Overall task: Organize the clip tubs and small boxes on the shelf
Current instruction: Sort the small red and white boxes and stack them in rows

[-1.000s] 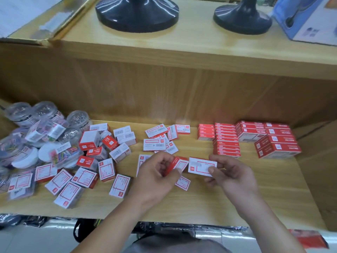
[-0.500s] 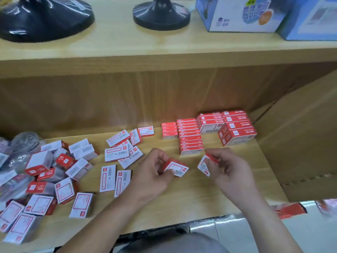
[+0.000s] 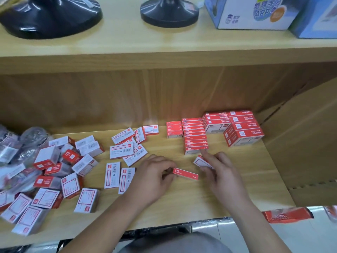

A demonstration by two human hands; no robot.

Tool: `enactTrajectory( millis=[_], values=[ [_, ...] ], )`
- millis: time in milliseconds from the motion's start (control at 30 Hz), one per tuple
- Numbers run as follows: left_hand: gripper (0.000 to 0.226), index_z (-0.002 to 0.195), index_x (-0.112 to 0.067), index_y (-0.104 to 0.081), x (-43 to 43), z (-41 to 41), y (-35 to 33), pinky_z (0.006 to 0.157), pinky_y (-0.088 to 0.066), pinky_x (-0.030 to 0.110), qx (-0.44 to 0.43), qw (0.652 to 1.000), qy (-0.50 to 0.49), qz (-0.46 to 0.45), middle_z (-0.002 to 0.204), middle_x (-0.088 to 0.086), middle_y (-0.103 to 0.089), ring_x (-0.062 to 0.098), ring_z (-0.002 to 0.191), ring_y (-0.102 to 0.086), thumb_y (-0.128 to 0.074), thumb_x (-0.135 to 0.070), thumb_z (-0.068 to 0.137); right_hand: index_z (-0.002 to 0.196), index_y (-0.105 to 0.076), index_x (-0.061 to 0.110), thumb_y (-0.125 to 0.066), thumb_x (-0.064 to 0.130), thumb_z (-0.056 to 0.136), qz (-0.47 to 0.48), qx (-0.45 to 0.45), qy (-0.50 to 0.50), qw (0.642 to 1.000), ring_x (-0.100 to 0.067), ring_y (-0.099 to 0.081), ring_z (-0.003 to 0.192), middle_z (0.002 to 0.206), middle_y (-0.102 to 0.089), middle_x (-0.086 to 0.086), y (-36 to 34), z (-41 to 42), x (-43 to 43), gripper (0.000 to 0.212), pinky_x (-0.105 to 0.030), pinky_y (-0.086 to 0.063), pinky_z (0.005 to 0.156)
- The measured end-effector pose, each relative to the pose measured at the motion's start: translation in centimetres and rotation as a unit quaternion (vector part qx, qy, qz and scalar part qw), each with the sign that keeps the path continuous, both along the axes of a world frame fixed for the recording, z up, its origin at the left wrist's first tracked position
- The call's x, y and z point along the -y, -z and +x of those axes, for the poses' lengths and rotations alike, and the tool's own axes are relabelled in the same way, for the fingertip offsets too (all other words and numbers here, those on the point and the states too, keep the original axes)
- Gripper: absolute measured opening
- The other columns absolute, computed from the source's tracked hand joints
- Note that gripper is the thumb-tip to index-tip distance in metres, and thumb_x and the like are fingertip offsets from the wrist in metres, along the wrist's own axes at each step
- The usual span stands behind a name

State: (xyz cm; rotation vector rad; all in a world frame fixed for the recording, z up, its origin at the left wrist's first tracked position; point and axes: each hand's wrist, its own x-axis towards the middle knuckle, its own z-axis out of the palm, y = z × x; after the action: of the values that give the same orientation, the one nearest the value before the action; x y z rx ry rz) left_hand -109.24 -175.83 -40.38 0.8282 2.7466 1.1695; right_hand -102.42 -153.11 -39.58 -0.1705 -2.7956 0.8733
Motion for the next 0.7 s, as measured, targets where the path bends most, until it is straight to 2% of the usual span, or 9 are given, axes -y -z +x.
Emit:
enactTrajectory(
  millis=[100, 167, 233, 300, 367, 467, 533, 600, 700],
  values=[
    [0.023, 0.098, -0.032, -0.073, -0.7, 0.3, 0.2, 0.076, -0.051, 0.031, 0.016, 1.000, -0.020, 0.000, 0.085, -0.020, -0.067, 0.004, 0.085, -0.055, -0.080, -0.023, 0.078, 0.120, -0.066, 0.033, -0.076, 0.000, 0.082, -0.102, -0.007, 0.016, 0.995, -0.006, -0.065, 0.090, 0.102, -0.055, 0.016, -0.3, -0.8, -0.6, 0.052, -0.028, -0.054, 0.080],
    [0.024, 0.099, -0.035, -0.071, -1.4, 0.4, 0.1, 0.074, -0.050, 0.028, 0.021, 0.999, -0.028, 0.001, 0.082, -0.020, -0.067, 0.005, 0.084, -0.056, -0.079, -0.026, 0.079, 0.115, -0.068, 0.029, -0.070, -0.008, 0.084, -0.161, -0.010, 0.013, 0.987, -0.008, -0.068, 0.095, 0.107, -0.059, 0.015, -0.1, -0.6, -1.1, 0.048, -0.031, -0.056, 0.087],
    [0.023, 0.099, -0.036, -0.069, -2.0, 0.4, -0.1, 0.072, -0.046, 0.022, 0.020, 0.999, -0.033, -0.005, 0.080, -0.019, -0.067, 0.005, 0.083, -0.056, -0.077, -0.027, 0.080, 0.110, -0.069, 0.028, -0.071, -0.007, 0.084, -0.167, -0.016, 0.049, 0.985, -0.005, -0.068, 0.092, 0.103, -0.063, 0.012, 0.4, -0.1, -1.4, 0.044, -0.031, -0.056, 0.085],
    [0.018, 0.098, -0.034, -0.070, -2.7, 0.2, 0.0, 0.073, -0.048, 0.026, 0.015, 0.999, -0.032, -0.015, 0.079, -0.017, -0.067, 0.008, 0.082, -0.056, -0.074, -0.027, 0.081, 0.110, -0.073, 0.024, -0.075, 0.001, 0.084, -0.165, -0.016, 0.086, 0.982, -0.001, -0.065, 0.088, 0.097, -0.066, 0.012, 0.8, 0.0, -1.4, 0.034, -0.030, -0.054, 0.084],
    [0.015, 0.096, -0.031, -0.069, -3.1, 0.0, 0.0, 0.074, -0.050, 0.033, 0.016, 0.999, -0.039, -0.022, 0.078, -0.017, -0.067, 0.010, 0.081, -0.057, -0.072, -0.029, 0.082, 0.109, -0.076, 0.021, -0.072, 0.005, 0.087, -0.166, -0.005, 0.096, 0.981, 0.005, -0.062, 0.089, 0.096, -0.067, 0.012, 1.0, -0.1, -1.4, 0.027, -0.019, -0.051, 0.085],
    [0.011, 0.088, -0.027, -0.065, -3.7, -0.4, 0.0, 0.070, -0.050, 0.034, 0.010, 0.997, -0.066, -0.034, 0.073, -0.015, -0.066, 0.012, 0.079, -0.058, -0.073, -0.032, 0.083, 0.111, -0.074, 0.027, -0.063, -0.003, 0.089, -0.204, 0.014, 0.085, 0.975, 0.007, -0.061, 0.092, 0.097, -0.069, 0.011, 0.5, -0.2, -1.3, 0.039, -0.004, -0.044, 0.079],
    [0.014, 0.087, -0.026, -0.064, -4.1, -0.7, 0.0, 0.069, -0.049, 0.035, -0.003, 0.996, -0.072, -0.049, 0.071, -0.013, -0.064, 0.016, 0.078, -0.058, -0.072, -0.037, 0.084, 0.111, -0.071, 0.038, -0.061, -0.008, 0.085, -0.233, 0.022, 0.048, 0.971, 0.000, -0.064, 0.091, 0.098, -0.069, 0.010, 0.5, -0.3, -1.2, 0.054, -0.009, -0.046, 0.081],
    [0.021, 0.090, -0.027, -0.064, -4.5, -1.0, 0.3, 0.067, -0.048, 0.035, -0.016, 0.995, -0.069, -0.074, 0.070, -0.010, -0.063, 0.020, 0.078, -0.057, -0.065, -0.047, 0.086, 0.114, -0.067, 0.045, -0.070, -0.003, 0.082, -0.245, 0.035, 0.024, 0.968, -0.007, -0.065, 0.084, 0.096, -0.063, 0.011, 0.9, -0.5, -1.2, 0.057, -0.019, -0.052, 0.080],
    [0.028, 0.082, -0.027, -0.057, -5.2, -1.2, 0.9, 0.064, -0.045, 0.034, -0.049, 0.992, -0.052, -0.105, 0.068, -0.006, -0.060, 0.024, 0.074, -0.056, -0.054, -0.054, 0.088, 0.127, -0.067, 0.033, -0.077, 0.016, 0.085, -0.186, 0.032, 0.033, 0.981, -0.009, -0.061, 0.077, 0.093, -0.053, 0.010, 2.0, -1.3, -1.4, 0.047, -0.032, -0.056, 0.078]
  ],
)
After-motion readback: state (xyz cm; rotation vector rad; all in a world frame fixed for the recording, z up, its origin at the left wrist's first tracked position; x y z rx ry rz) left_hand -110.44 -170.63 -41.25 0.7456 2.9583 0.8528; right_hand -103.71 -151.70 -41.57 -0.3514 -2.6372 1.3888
